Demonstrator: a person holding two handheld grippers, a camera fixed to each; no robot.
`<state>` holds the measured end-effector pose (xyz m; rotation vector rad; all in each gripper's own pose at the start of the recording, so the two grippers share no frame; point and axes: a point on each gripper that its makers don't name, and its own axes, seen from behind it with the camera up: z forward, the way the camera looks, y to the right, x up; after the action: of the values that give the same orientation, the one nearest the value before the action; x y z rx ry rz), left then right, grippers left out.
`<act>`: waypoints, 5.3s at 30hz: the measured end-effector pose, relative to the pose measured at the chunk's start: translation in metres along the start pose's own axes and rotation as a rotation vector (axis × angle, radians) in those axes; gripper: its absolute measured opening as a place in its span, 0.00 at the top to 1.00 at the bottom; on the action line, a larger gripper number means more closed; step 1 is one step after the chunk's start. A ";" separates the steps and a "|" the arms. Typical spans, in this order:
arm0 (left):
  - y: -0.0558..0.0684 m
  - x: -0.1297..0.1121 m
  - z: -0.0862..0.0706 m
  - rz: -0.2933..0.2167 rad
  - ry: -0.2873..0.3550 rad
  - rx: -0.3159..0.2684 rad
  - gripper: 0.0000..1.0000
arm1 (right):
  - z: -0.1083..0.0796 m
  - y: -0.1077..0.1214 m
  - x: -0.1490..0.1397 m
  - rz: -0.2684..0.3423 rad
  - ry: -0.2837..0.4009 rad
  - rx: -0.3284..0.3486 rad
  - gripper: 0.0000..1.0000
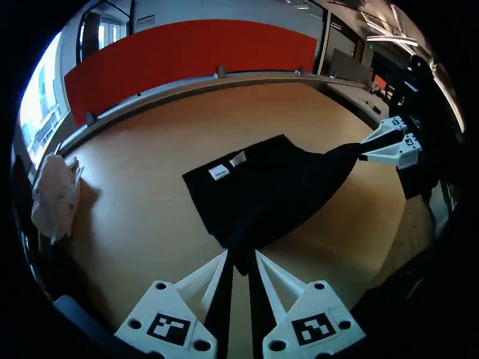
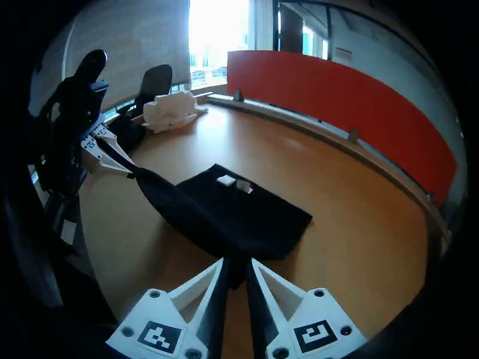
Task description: Fold towel
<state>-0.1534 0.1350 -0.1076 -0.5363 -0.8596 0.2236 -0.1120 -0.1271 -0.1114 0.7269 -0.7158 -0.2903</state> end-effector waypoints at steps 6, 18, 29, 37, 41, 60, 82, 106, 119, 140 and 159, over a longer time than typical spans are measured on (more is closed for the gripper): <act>0.007 0.011 -0.013 -0.020 0.018 -0.014 0.84 | -0.017 -0.001 0.004 0.006 0.004 -0.006 0.82; 0.017 0.019 -0.033 -0.030 0.028 -0.035 0.84 | -0.037 -0.007 0.005 -0.002 -0.004 -0.002 0.82; 0.024 0.014 -0.038 -0.048 0.019 -0.043 0.84 | -0.041 -0.008 0.002 -0.010 -0.015 0.008 0.82; 0.022 0.014 -0.032 -0.046 0.016 -0.043 0.84 | -0.035 -0.005 0.000 -0.013 -0.023 0.007 0.82; 0.018 0.017 -0.024 -0.041 0.016 -0.039 0.84 | -0.028 -0.001 -0.001 -0.006 -0.033 0.007 0.82; -0.016 0.031 0.043 -0.042 -0.015 -0.010 0.84 | 0.030 0.038 -0.008 0.039 -0.110 -0.006 0.82; -0.030 0.023 0.103 -0.026 -0.072 -0.006 0.83 | 0.073 0.065 -0.041 0.100 -0.209 -0.017 0.80; -0.062 0.024 0.133 0.040 -0.095 0.102 0.62 | 0.093 0.103 -0.053 0.086 -0.241 -0.130 0.35; -0.076 0.029 0.131 0.013 -0.090 0.137 0.29 | 0.093 0.124 -0.038 0.090 -0.201 -0.190 0.10; -0.070 0.023 0.109 -0.045 -0.064 0.132 0.09 | 0.072 0.114 -0.038 0.126 -0.166 -0.206 0.01; -0.038 -0.021 0.075 -0.100 -0.082 0.126 0.09 | 0.040 0.081 -0.060 0.178 -0.157 -0.209 0.01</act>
<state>-0.2253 0.1213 -0.0608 -0.3673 -0.9428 0.2076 -0.1825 -0.0605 -0.0639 0.4418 -0.8797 -0.2565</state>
